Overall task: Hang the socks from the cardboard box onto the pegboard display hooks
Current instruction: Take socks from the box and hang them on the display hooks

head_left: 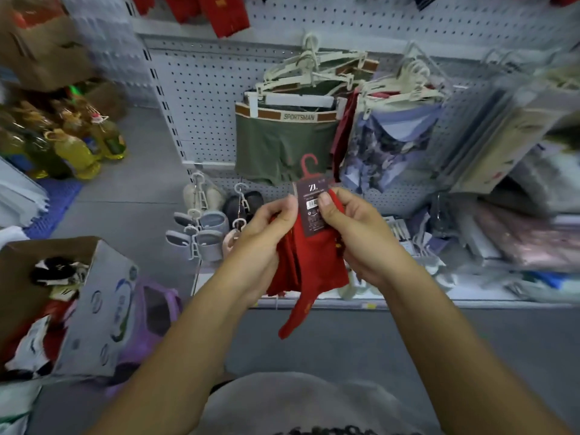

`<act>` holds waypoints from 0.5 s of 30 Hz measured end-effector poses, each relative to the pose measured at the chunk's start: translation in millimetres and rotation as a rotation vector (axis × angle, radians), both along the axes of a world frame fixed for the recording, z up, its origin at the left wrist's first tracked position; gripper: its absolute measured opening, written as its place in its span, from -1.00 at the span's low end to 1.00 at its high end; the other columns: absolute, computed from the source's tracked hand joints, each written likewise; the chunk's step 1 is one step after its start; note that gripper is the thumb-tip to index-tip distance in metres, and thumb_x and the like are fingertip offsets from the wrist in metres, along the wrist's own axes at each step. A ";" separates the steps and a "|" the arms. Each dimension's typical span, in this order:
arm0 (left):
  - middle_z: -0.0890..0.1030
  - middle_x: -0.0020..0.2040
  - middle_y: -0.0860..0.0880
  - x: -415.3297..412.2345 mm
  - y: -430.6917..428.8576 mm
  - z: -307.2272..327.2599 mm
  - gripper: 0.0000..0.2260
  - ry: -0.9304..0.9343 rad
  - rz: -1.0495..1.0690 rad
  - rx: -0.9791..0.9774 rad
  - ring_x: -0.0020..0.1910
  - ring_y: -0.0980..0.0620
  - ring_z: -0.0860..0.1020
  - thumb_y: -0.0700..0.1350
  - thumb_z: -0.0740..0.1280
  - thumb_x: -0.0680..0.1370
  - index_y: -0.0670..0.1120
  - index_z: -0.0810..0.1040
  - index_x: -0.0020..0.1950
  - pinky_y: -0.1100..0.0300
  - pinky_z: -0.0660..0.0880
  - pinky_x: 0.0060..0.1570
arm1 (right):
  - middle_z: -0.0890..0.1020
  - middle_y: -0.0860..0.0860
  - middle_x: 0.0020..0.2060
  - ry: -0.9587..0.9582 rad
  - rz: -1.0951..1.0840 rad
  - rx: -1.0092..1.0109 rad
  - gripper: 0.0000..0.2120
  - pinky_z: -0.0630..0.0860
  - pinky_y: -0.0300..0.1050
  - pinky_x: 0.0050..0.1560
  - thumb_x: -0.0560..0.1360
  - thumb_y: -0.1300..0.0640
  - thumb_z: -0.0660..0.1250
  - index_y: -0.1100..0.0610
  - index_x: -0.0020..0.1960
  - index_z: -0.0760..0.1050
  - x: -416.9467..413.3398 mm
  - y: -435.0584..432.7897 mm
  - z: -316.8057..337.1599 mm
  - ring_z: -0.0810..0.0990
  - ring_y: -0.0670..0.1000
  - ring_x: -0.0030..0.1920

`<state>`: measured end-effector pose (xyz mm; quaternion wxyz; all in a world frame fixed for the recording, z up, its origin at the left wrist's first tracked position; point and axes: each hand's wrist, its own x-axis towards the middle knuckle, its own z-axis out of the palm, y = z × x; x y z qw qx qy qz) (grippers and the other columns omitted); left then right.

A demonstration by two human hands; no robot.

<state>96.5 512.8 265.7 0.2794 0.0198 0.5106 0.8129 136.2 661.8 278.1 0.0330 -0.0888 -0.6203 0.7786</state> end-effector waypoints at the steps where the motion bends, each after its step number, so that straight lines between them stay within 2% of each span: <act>1: 0.65 0.25 -0.23 3.5 2.6 0.6 -0.45 -0.022 0.025 0.012 0.22 -0.12 0.63 0.04 0.45 0.44 -0.23 0.49 0.33 -0.06 0.51 0.35 | 0.71 0.13 0.00 -0.006 -0.013 -0.019 -0.72 0.62 -0.13 0.06 0.65 0.12 0.25 0.29 0.24 0.52 5.6 5.4 0.7 0.68 0.02 -0.01; 3: 0.67 0.11 -0.23 7.2 4.1 0.2 -0.55 -0.053 0.058 0.023 0.09 -0.12 0.63 -0.05 0.50 0.41 -0.20 0.55 0.23 -0.07 0.54 0.28 | 0.71 0.18 0.05 -0.030 -0.064 -0.037 -0.73 0.62 -0.03 0.15 0.65 0.10 0.25 0.25 0.24 0.54 14.3 14.9 2.6 0.69 0.10 0.05; 4: 0.69 -0.03 -0.17 7.6 3.1 -1.3 -0.66 -0.056 0.058 0.023 -0.01 -0.09 0.63 -0.08 0.51 0.41 -0.17 0.60 0.13 -0.06 0.57 0.21 | 0.70 0.21 0.07 -0.038 -0.092 -0.046 -0.72 0.61 0.03 0.18 0.65 0.09 0.26 0.25 0.25 0.54 17.5 19.1 3.0 0.68 0.14 0.08; 6: 0.62 -0.27 -0.02 7.1 -1.4 -4.8 -0.90 -0.065 0.054 0.035 -0.24 0.05 0.60 -0.08 0.49 0.42 -0.08 0.71 -0.11 0.00 0.63 0.06 | 0.72 0.18 0.06 -0.043 -0.133 -0.064 -0.73 0.63 0.03 0.14 0.64 0.07 0.28 0.22 0.23 0.56 22.5 26.3 2.9 0.69 0.13 0.06; 7: 0.59 -0.30 0.01 6.7 -5.0 -5.3 -0.92 -0.081 0.066 0.051 -0.31 0.09 0.56 -0.06 0.48 0.43 -0.05 0.73 -0.16 0.04 0.64 -0.01 | 0.73 0.15 0.02 -0.044 -0.148 -0.072 -0.74 0.65 -0.02 0.07 0.64 0.07 0.29 0.21 0.21 0.57 24.4 29.0 2.7 0.71 0.08 0.02; 9: 0.60 -0.20 -0.03 4.9 -11.8 -5.4 -0.76 -0.095 0.084 0.075 -0.28 0.10 0.54 0.05 0.44 0.46 -0.07 0.72 0.00 0.13 0.56 -0.05 | 0.74 0.11 -0.04 -0.042 -0.172 -0.085 -0.78 0.66 -0.10 -0.04 0.63 0.08 0.30 0.19 0.17 0.58 27.1 33.0 2.3 0.73 0.02 -0.07; 11: 0.65 -0.06 -0.06 0.9 -15.0 -6.6 -0.55 -0.065 0.102 0.019 -0.19 0.06 0.61 0.18 0.36 0.48 -0.10 0.63 0.21 0.11 0.54 0.04 | 0.74 0.10 -0.10 -0.038 -0.192 -0.093 -0.85 0.65 -0.13 -0.12 0.63 0.10 0.31 0.17 0.10 0.57 29.9 35.7 3.6 0.72 0.00 -0.15; 15: 0.69 -0.07 -0.02 -7.0 -20.8 -5.0 -0.58 0.029 0.174 -0.063 -0.19 0.08 0.66 0.24 0.28 0.57 -0.07 0.59 0.19 0.21 0.62 -0.16 | 0.72 0.09 -0.23 -0.017 -0.236 -0.110 -0.89 0.63 -0.16 -0.28 0.60 0.14 0.36 0.13 -0.09 0.50 37.9 44.6 11.6 0.69 -0.01 -0.28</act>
